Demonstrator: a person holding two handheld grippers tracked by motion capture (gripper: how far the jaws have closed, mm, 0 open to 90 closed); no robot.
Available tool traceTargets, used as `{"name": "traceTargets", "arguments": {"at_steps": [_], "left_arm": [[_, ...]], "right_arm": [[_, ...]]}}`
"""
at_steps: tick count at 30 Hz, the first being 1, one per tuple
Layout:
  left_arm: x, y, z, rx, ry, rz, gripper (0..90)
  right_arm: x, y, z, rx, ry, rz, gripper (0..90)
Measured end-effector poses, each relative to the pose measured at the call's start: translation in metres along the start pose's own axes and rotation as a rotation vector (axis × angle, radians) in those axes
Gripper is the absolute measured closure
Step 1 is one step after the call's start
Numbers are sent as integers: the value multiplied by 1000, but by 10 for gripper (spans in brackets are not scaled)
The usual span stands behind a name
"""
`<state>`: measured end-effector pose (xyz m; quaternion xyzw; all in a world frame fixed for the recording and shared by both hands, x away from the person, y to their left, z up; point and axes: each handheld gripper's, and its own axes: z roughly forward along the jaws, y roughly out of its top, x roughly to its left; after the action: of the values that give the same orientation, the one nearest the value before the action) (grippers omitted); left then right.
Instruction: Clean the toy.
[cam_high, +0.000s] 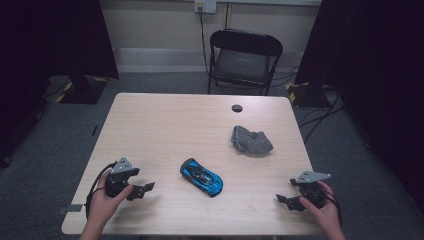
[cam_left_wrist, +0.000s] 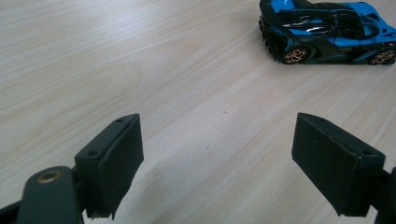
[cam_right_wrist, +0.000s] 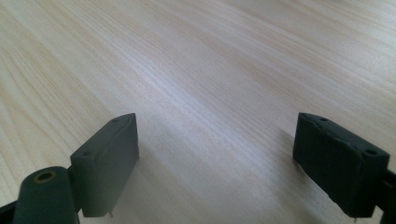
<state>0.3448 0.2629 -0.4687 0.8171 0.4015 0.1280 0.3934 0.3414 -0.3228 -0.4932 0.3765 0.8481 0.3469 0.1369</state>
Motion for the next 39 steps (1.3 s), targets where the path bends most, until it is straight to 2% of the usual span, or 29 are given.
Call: {"name": "traceTargets", "arguments": {"at_steps": [2,7,19,33,39], "left_arm": [[0,0,0,8,5,12,163],[2,-3,-2,7,1,7,164],[6,-13,-4,18,-7,20,164],[10,-25,0,68,5,42,164],[11,-28,1,75,7,51,164]], "right_arm": [[0,-1,-1,5,-5,-9,142],[-2,-5,-3,-1,-17,-11,143],[-5,-14,-4,-55,-25,-2,134],[-5,-14,-4,-56,-24,-2,133],[-5,-14,-4,-56,-24,-2,133]]}}
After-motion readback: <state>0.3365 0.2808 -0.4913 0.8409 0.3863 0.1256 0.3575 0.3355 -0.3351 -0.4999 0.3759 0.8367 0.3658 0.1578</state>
